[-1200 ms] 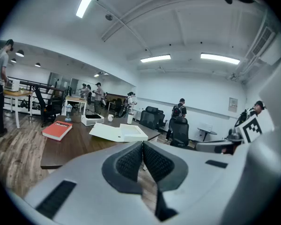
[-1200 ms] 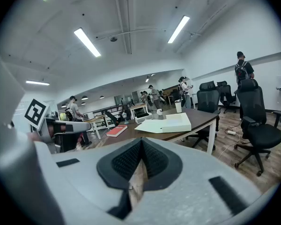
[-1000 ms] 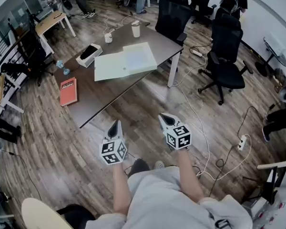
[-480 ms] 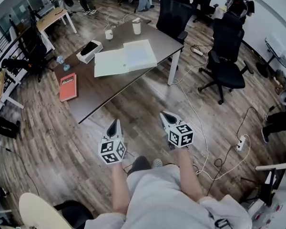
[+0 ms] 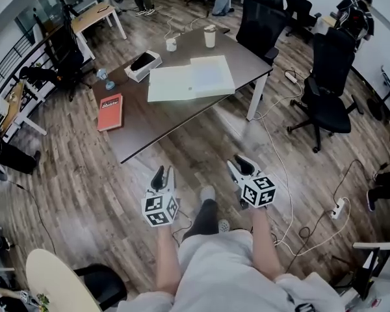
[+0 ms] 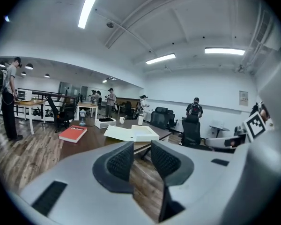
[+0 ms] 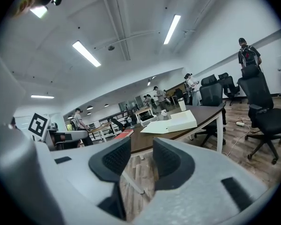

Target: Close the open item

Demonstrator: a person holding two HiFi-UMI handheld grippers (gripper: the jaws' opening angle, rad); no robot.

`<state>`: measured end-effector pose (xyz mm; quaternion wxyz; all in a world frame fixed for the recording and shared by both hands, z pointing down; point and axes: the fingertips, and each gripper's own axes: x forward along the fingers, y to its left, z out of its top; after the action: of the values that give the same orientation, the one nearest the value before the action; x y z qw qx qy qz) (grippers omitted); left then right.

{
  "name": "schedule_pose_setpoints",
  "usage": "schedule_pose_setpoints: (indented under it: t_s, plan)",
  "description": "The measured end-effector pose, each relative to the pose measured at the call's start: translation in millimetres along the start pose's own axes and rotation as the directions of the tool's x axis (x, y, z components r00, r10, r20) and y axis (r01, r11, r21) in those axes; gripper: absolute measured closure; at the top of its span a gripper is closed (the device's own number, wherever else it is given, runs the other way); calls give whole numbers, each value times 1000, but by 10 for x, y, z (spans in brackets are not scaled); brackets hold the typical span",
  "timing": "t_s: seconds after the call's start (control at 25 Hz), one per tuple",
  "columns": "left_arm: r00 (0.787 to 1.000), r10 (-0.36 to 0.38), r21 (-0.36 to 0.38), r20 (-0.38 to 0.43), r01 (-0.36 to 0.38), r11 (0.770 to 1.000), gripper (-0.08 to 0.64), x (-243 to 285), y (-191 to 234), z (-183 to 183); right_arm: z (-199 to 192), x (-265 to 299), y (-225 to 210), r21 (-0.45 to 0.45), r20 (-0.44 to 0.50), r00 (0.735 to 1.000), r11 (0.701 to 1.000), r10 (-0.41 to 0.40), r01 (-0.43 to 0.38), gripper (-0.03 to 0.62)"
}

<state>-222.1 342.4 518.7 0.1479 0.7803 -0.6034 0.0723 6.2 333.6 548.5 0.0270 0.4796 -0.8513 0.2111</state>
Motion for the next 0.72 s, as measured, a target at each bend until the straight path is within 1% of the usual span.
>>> schedule_pose_setpoints:
  t_s: [0.08, 0.24, 0.4, 0.52, 0.6, 0.72]
  plan:
    - [1000, -15, 3, -4, 15, 1000, 445, 83, -36, 3, 11, 8, -50, 8, 4, 1000, 1000, -1, 1, 418]
    - [999, -47, -8, -5, 47, 999, 410, 365, -124, 46, 66, 28, -203, -6, -9, 1000, 1000, -4, 4, 377]
    - [998, -64, -21, -10, 64, 998, 380, 759, -251, 74, 176, 93, -524, -33, -29, 999, 999, -23, 22, 356]
    - [996, -87, -27, -19, 87, 996, 370, 1043, -319, 98, 283, 215, -773, -20, -23, 999, 999, -39, 39, 337]
    - [995, -94, -29, -21, 93, 995, 365, 1231, -313, 149, 371, 351, -884, -6, -12, 999, 999, -36, 36, 333]
    - [996, -86, -36, -16, 85, 996, 353, 1515, -224, 277, 501, 629, -999, -9, -16, 1000, 1000, -21, 21, 322]
